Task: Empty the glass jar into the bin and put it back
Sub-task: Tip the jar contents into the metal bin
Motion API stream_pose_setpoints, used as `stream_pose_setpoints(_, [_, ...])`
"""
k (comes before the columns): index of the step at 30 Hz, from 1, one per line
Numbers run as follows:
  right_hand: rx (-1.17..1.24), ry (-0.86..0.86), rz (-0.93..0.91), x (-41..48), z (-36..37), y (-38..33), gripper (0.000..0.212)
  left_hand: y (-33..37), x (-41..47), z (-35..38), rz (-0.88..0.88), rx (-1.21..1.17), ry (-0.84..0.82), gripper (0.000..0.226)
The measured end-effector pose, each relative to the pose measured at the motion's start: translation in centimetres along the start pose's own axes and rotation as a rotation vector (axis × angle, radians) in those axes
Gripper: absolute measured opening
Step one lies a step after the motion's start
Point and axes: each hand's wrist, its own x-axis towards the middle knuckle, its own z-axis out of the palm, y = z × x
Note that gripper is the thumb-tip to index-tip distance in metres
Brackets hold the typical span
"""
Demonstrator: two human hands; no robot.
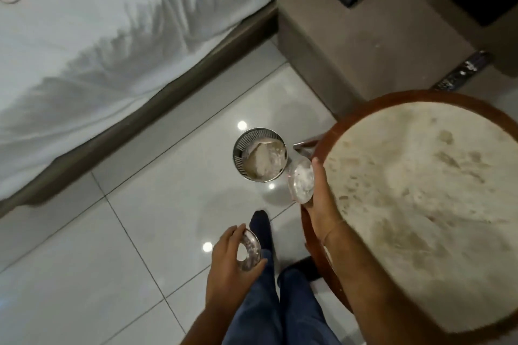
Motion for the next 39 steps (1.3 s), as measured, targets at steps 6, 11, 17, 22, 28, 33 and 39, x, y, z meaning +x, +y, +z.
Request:
stream_pose_setpoints(6, [-0.375,-0.012,-0.234,3.3,6.2,0.8,0.036,-3.3,0.4,0.0,-0.091,-0.041,0.045,0.088])
stream_pose_setpoints(11, [-0.583,-0.014,-0.290,6.2,9.2,3.0,0.072,-5.7,1.0,0.1,-0.154,-0.030,0.026,0.093])
stream_pose_setpoints(17, [-0.785,0.071,-0.370,7.3,10.4,3.5,0.080,-6.4,2.7,0.0,-0.210,-0.011,0.056,0.095])
stream_pose_setpoints(22, [-0.900,0.051,-0.505,8.1,9.9,4.4,0.081,-6.1,5.0,0.3,-0.218,-0.010,0.046,0.096])
stream_pose_setpoints(28, [-1.014,0.055,-0.597,9.3,10.6,4.5,0.082,-5.9,7.4,0.6,-0.223,0.009,0.033,0.097])
stream_pose_setpoints(33, [-1.108,0.108,-0.652,10.2,11.1,4.8,0.083,-6.6,8.5,0.1,-0.226,0.046,0.010,0.097])
stream_pose_setpoints(39, [-1.155,0.127,-0.707,10.2,11.4,4.9,0.084,-7.9,9.3,-0.5,-0.231,0.079,-0.029,0.098])
